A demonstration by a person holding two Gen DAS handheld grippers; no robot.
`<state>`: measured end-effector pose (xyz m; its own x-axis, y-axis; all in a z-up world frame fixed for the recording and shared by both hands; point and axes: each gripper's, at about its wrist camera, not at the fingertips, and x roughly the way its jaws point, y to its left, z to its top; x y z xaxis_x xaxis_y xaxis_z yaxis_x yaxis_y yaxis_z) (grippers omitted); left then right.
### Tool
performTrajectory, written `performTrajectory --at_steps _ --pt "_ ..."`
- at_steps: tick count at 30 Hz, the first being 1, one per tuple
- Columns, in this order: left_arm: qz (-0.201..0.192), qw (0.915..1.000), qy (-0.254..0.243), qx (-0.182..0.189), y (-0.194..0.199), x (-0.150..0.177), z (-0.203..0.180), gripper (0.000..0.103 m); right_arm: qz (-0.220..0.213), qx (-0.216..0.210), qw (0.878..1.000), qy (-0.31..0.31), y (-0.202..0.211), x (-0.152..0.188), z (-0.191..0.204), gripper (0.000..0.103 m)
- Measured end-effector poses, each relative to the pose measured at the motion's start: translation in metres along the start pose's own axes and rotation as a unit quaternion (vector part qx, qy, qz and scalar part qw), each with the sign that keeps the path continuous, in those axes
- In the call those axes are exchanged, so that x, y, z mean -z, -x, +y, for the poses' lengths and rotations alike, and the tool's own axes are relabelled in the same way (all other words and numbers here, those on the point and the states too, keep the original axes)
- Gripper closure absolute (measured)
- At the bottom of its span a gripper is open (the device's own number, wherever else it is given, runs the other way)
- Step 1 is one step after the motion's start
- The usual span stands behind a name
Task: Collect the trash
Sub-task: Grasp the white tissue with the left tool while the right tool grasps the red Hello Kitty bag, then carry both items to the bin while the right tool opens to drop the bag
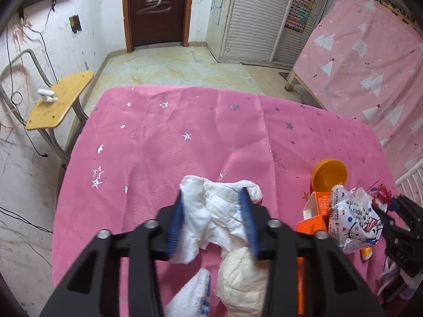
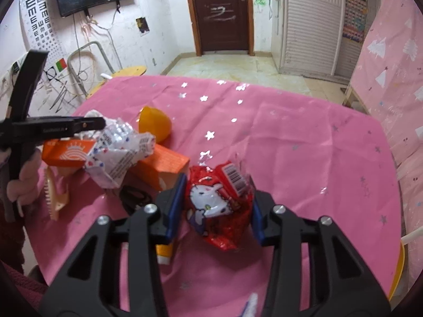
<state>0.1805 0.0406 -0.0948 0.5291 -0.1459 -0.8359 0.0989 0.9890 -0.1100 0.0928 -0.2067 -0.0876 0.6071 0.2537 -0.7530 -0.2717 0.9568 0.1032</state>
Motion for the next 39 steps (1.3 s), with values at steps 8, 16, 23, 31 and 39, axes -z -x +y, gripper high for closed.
performTrajectory --at_steps 8,16,23,31,39 --pt "-0.063 0.9978 0.003 -0.023 0.045 -0.010 -0.005 0.082 -0.060 0.013 0.998 -0.017 0.030 -0.007 -0.015 0.062" --pt "-0.120 0.9928 0.000 -0.009 0.097 -0.023 -0.026 0.082 -0.105 0.017 0.993 -0.042 0.063 -0.006 -0.042 0.062" --pt "-0.141 0.9892 -0.036 0.016 0.121 -0.021 -0.079 0.082 -0.131 0.028 0.989 -0.067 0.087 0.007 -0.065 0.062" --pt "-0.148 0.9844 -0.082 0.048 0.130 -0.015 -0.147 0.082 -0.165 0.058 0.979 -0.106 0.123 0.029 -0.111 0.062" --pt "-0.141 0.9773 -0.130 0.089 0.130 -0.007 -0.225 0.082 -0.172 0.109 0.969 -0.141 0.154 0.065 -0.161 0.062"
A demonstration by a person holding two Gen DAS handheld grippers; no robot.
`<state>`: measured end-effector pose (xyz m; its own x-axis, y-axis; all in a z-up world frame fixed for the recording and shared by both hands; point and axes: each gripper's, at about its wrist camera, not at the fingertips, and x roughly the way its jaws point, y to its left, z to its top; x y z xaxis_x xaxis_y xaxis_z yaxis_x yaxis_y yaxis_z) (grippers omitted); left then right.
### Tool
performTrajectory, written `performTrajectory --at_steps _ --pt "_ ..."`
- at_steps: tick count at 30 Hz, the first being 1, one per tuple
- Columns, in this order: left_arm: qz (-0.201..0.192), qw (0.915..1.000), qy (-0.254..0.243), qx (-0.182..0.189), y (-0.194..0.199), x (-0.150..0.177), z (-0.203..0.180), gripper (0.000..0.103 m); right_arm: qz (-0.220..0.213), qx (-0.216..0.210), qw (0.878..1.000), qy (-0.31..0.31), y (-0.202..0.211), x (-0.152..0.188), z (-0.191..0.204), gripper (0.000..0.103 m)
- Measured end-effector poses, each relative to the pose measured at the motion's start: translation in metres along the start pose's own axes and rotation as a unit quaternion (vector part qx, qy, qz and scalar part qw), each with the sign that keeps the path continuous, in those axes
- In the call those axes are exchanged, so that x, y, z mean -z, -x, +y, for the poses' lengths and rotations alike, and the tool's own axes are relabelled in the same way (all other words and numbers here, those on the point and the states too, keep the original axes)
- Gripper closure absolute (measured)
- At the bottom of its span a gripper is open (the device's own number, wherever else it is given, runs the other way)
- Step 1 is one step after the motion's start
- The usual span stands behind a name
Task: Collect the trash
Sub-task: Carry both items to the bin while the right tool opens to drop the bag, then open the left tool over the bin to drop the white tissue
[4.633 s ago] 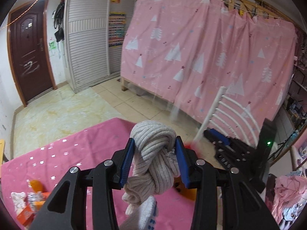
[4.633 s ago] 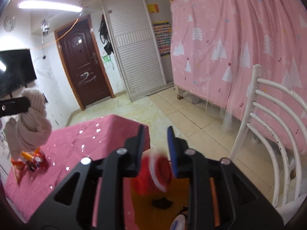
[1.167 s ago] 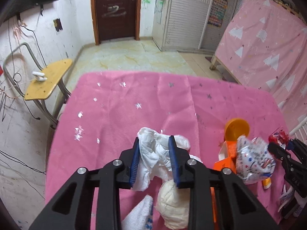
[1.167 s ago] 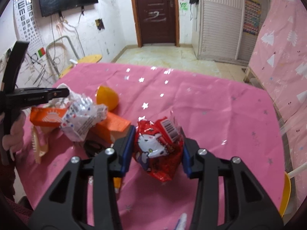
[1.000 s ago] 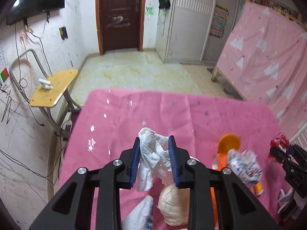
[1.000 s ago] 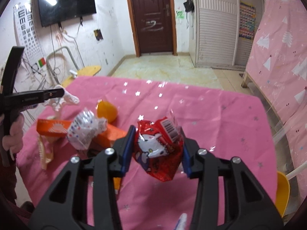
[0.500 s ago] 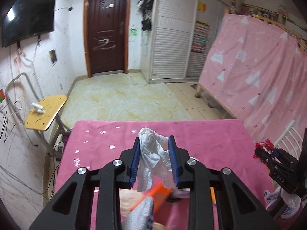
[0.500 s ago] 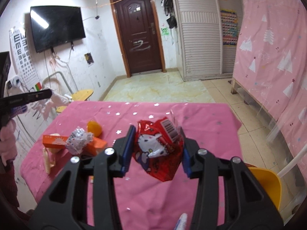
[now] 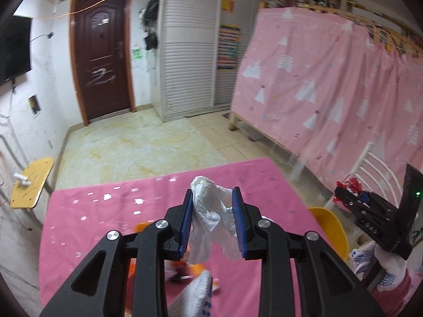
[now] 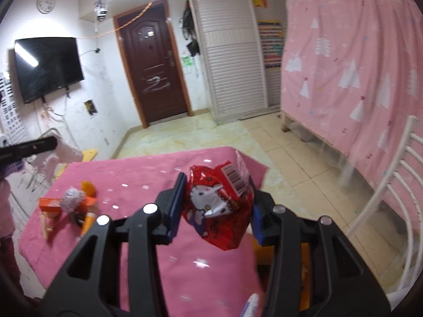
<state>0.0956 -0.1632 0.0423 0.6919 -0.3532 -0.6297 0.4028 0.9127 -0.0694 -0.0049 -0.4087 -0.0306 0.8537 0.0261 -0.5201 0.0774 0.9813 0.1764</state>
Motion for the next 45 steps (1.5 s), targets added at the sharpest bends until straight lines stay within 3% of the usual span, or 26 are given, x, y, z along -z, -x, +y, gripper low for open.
performTrajectory --at_steps 8,10,13,26,28,34,45 --pt "0.013 0.9978 -0.044 0.047 -0.020 -0.003 -0.074 0.082 0.016 0.036 0.999 -0.030 0.000 0.017 -0.054 0.060" --pt "0.015 0.9967 -0.056 0.057 -0.024 -0.004 -0.097 0.082 0.029 0.040 0.998 -0.039 -0.006 0.023 -0.068 0.047" --pt "0.017 0.9953 -0.068 0.068 -0.030 -0.003 -0.121 0.082 0.031 0.045 0.997 -0.052 -0.007 0.029 -0.081 0.042" --pt "0.038 0.9867 -0.101 0.121 -0.061 0.006 -0.215 0.082 -0.018 0.052 0.991 -0.125 0.025 0.031 -0.139 0.038" --pt "0.042 0.9846 -0.103 0.135 -0.064 0.008 -0.225 0.077 -0.025 0.054 0.990 -0.130 0.030 0.031 -0.145 0.038" --pt "0.038 0.9819 -0.108 0.151 -0.064 0.015 -0.237 0.052 -0.035 0.058 0.989 -0.129 0.035 0.028 -0.145 0.038" --pt "0.032 0.9881 -0.080 0.128 -0.047 0.016 -0.194 0.047 -0.031 0.025 0.994 -0.103 0.029 0.022 -0.109 0.038"
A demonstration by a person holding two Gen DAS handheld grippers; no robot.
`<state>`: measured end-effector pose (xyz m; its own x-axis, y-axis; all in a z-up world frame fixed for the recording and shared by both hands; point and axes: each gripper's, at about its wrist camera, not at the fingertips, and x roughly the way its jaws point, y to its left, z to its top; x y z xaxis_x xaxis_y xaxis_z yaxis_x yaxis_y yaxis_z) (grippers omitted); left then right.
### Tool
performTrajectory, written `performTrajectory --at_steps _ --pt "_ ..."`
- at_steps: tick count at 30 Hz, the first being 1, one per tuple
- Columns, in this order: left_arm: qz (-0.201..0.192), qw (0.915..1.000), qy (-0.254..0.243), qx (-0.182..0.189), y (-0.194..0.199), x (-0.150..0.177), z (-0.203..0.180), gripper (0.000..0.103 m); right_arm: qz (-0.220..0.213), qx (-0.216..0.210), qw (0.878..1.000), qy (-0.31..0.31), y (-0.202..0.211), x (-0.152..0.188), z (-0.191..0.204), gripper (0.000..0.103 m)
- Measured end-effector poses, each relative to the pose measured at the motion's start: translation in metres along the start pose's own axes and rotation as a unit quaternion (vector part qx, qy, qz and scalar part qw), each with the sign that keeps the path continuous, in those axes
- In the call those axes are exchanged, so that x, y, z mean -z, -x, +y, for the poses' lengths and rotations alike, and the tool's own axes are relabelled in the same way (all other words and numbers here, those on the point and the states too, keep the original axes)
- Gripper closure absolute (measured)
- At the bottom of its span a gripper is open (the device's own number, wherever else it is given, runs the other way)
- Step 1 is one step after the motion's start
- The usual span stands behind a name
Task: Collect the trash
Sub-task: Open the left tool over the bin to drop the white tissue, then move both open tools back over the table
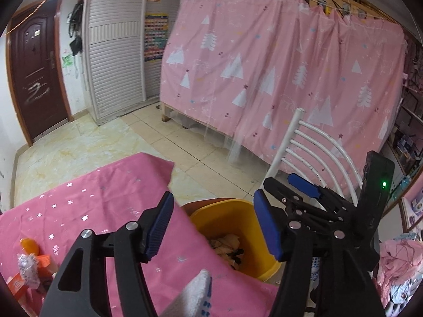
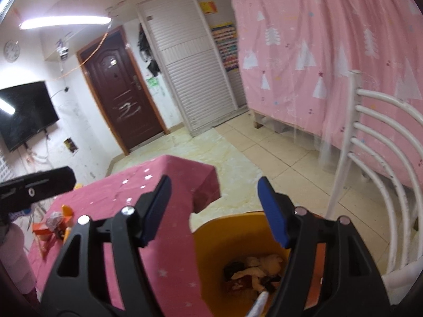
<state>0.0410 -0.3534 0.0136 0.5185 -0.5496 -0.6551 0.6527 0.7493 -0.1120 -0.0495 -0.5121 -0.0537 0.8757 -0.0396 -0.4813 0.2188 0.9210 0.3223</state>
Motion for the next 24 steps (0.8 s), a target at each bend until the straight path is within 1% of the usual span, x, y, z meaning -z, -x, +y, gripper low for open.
performTrajectory --at_steps 2,6,12,15,20,24 --pt "-0.006 0.9999 0.008 -0.003 0.010 0.003 0.011 0.045 0.004 -0.008 1.000 0.011 -0.002 0.001 0.013 0.038" --pt "-0.013 0.9994 0.029 -0.009 0.029 0.008 0.038 0.041 0.015 -0.028 0.999 0.027 -0.011 0.006 0.042 0.034" --pt "-0.026 0.9972 0.056 -0.043 0.056 0.019 0.082 0.037 0.046 -0.056 0.996 0.058 -0.028 0.019 0.088 0.034" --pt "-0.028 0.9957 0.076 -0.045 0.070 0.024 0.104 0.036 0.059 -0.068 0.993 0.075 -0.037 0.025 0.110 0.034" --pt "-0.040 0.9922 0.094 -0.071 0.097 0.035 0.134 0.035 0.079 -0.089 0.987 0.107 -0.046 0.035 0.151 0.034" --pt "-0.050 0.9878 0.115 -0.092 0.124 0.048 0.165 0.033 0.093 -0.104 0.981 0.134 -0.051 0.045 0.182 0.033"
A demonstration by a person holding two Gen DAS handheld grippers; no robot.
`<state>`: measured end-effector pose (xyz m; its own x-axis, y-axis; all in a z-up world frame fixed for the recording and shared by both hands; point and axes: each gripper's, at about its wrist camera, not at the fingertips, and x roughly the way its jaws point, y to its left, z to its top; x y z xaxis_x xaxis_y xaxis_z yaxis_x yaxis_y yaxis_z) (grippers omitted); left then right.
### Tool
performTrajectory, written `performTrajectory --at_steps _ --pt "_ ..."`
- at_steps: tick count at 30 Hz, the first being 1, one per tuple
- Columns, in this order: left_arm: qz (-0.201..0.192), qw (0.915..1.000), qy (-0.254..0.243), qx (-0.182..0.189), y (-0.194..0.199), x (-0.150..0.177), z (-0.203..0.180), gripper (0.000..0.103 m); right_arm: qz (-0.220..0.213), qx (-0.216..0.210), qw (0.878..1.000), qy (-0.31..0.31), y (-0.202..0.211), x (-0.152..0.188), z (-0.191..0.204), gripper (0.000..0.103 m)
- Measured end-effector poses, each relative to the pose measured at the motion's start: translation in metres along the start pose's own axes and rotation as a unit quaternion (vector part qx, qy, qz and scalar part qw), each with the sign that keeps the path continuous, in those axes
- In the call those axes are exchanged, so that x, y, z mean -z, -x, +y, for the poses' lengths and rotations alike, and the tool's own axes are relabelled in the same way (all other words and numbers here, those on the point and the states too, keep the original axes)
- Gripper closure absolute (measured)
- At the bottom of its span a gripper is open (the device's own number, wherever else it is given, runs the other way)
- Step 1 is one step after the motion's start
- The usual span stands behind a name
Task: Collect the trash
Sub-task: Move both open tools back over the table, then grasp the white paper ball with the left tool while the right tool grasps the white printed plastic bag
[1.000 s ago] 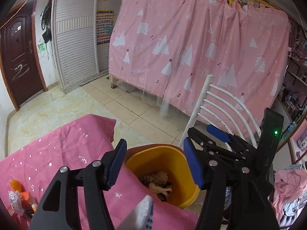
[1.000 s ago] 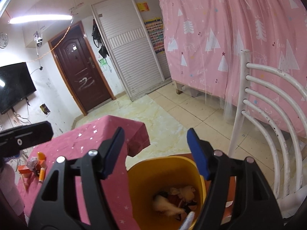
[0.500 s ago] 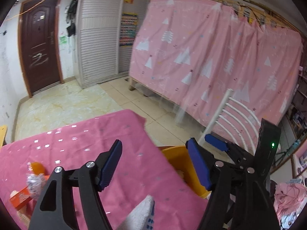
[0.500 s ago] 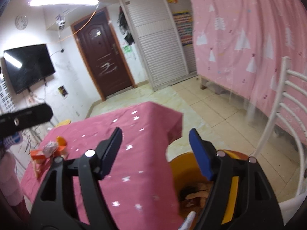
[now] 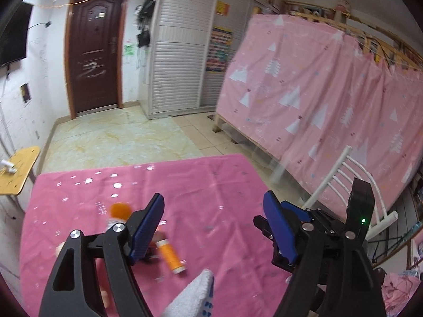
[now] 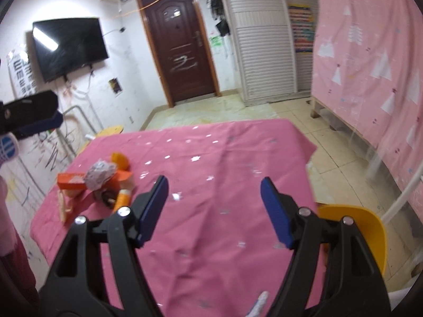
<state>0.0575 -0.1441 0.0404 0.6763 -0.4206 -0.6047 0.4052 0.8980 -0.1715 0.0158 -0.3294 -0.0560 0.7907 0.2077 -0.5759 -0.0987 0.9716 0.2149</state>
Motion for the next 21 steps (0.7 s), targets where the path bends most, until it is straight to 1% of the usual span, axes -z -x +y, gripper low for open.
performTrajectory --at_steps 2,4,6,10,17,21 --pt "-0.007 0.9999 0.005 -0.011 0.011 0.002 0.016 0.031 0.008 -0.007 1.000 0.012 -0.007 0.000 0.014 0.032" --pt "-0.011 0.9996 0.008 -0.024 0.021 0.005 0.030 0.029 0.015 -0.014 1.000 0.020 -0.012 0.000 0.024 0.028" --pt "-0.014 0.9991 0.014 -0.037 0.029 0.009 0.046 0.028 0.021 -0.021 0.999 0.033 -0.017 0.001 0.034 0.026" --pt "-0.017 0.9977 0.032 -0.057 0.045 0.021 0.079 0.024 0.033 -0.031 0.997 0.055 -0.025 0.004 0.056 0.026" --pt "0.001 0.9948 0.052 -0.088 0.050 0.040 0.125 0.022 0.066 -0.039 0.993 0.093 -0.045 0.007 0.083 0.026" --pt "0.011 0.9891 0.088 -0.118 0.045 0.047 0.160 0.022 0.080 -0.042 0.990 0.111 -0.055 0.010 0.095 0.026"
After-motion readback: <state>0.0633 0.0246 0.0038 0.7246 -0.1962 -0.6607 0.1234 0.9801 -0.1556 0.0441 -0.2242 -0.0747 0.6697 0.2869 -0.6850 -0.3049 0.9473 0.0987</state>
